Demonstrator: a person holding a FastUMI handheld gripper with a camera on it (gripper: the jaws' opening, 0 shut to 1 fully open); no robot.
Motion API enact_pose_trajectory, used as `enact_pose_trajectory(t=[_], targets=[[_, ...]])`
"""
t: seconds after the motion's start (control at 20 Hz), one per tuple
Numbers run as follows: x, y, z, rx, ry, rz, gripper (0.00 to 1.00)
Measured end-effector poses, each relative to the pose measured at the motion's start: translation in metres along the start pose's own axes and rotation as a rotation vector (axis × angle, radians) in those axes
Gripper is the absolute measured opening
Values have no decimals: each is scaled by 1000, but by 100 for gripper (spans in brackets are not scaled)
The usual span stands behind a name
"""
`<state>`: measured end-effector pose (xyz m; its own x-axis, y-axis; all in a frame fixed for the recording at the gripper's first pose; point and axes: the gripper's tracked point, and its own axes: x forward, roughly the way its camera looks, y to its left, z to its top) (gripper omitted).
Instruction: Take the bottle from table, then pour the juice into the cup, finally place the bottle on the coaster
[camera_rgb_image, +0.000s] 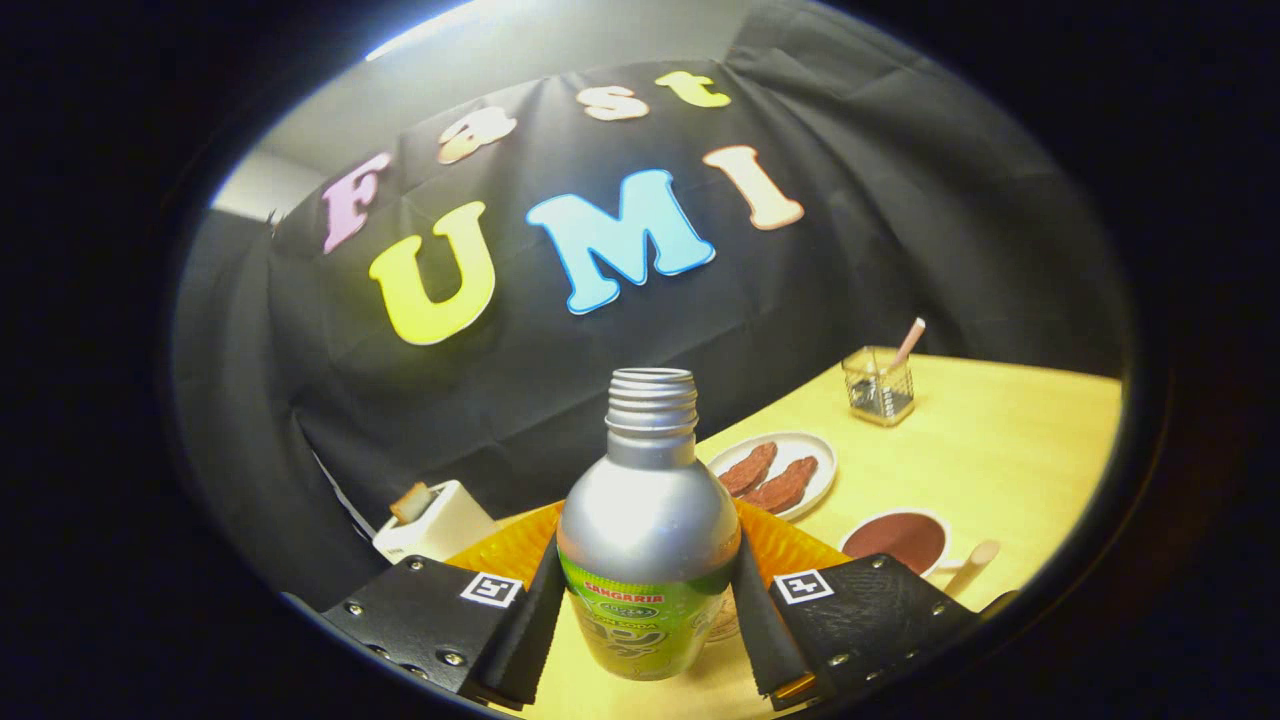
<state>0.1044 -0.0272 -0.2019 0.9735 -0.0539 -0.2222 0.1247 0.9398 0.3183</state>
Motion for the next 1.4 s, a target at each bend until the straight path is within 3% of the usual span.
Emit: enact_pose_trajectory(t=[0.25, 0.6, 0.85, 1.4], targets=[[0, 22, 23, -363, -105, 60, 77], [9, 15, 26, -307, -137, 24, 77], [23, 3, -1, -279, -122, -11, 77], [72, 3, -49, -378, -72, -5, 77]])
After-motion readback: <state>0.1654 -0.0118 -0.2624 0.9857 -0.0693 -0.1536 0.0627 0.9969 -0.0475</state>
